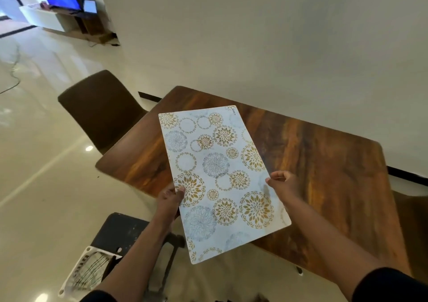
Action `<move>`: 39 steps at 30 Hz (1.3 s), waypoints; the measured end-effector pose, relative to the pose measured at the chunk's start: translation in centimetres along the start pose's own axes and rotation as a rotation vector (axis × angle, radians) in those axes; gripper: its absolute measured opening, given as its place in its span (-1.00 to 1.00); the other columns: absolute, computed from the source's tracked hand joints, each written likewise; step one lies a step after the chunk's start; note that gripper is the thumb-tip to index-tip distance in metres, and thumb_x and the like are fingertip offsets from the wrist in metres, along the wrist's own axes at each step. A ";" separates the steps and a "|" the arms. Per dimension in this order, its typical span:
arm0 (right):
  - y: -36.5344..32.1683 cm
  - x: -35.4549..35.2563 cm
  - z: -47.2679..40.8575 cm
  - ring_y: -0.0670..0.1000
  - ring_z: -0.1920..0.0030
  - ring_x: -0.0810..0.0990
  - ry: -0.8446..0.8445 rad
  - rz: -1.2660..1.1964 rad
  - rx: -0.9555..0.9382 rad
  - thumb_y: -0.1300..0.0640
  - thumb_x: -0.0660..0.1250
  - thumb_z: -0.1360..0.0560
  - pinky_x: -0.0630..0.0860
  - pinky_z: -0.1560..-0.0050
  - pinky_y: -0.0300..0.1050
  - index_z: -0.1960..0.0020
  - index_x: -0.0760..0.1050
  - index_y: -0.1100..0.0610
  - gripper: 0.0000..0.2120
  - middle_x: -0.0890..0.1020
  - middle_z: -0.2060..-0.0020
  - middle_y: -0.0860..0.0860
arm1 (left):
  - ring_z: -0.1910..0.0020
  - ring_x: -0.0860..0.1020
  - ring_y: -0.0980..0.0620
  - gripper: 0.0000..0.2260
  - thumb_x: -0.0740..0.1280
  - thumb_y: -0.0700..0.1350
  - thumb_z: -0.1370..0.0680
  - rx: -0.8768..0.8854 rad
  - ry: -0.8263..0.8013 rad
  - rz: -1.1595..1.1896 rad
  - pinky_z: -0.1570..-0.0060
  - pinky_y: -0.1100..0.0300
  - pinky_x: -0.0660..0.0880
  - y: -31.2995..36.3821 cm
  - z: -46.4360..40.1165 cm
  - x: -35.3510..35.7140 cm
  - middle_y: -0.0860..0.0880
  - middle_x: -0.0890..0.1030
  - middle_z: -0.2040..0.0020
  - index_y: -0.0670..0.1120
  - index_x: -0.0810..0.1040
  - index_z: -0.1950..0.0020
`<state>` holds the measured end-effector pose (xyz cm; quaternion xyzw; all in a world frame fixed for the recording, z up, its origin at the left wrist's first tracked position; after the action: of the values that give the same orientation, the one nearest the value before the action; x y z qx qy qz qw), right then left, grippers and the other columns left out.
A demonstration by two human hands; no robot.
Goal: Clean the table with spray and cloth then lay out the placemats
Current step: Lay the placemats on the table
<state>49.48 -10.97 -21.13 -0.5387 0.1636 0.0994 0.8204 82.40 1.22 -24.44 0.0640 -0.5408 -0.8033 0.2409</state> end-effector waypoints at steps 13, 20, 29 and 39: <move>3.0 -11.7 -3.0 0.23 0.07 0.74 0.026 -0.246 0.109 0.26 0.58 -0.44 0.66 -0.05 0.31 0.08 0.63 0.20 -0.86 0.74 0.12 0.18 | 0.03 0.78 -0.15 -0.81 0.33 -0.20 -0.72 0.026 -0.098 -0.033 0.10 -0.01 0.73 -1.6 1.1 11.5 -0.21 0.77 -0.11 -0.18 0.65 -0.29; 5.1 -16.1 -3.8 0.24 0.02 0.73 0.071 -0.282 0.117 0.25 0.56 -0.47 0.65 -0.09 0.30 0.10 0.64 0.17 -0.90 0.74 0.09 0.16 | -0.04 0.77 -0.21 -0.77 0.36 -0.21 -0.69 0.035 -0.140 -0.002 0.00 -0.12 0.74 -3.1 1.8 16.2 -0.25 0.75 -0.17 -0.20 0.63 -0.33; 6.8 -20.1 -4.6 0.18 0.05 0.63 0.157 -0.241 0.098 0.27 0.46 -0.55 0.57 0.04 0.08 0.13 0.54 0.11 -0.85 0.67 0.03 0.17 | -0.05 0.76 -0.27 -0.68 0.26 -0.08 -0.74 -0.008 -0.127 0.106 0.03 -0.17 0.74 -3.4 0.3 21.5 -0.30 0.71 -0.23 -0.24 0.58 -0.40; 8.6 -23.6 -5.8 0.11 0.10 0.67 0.217 -0.239 0.140 0.23 0.38 -0.61 0.59 0.08 0.08 -0.04 0.50 0.13 -0.93 0.68 0.04 0.12 | -0.12 0.75 -0.24 -0.75 0.22 -0.23 -0.76 -0.037 -0.281 0.008 0.05 -0.09 0.74 -2.4 -2.7 26.1 -0.19 0.75 -0.19 -0.16 0.52 -0.43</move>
<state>23.78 -12.54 -21.69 -0.5036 0.1923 -0.0694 0.8394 59.74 -12.20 -23.61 -0.0558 -0.5544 -0.8133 0.1673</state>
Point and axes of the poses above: each hand's wrist, its own z-axis away from the middle knuckle, its own x-axis out of the palm, y = z × x, the point moved 2 cm from there along -z, towards the middle knuckle
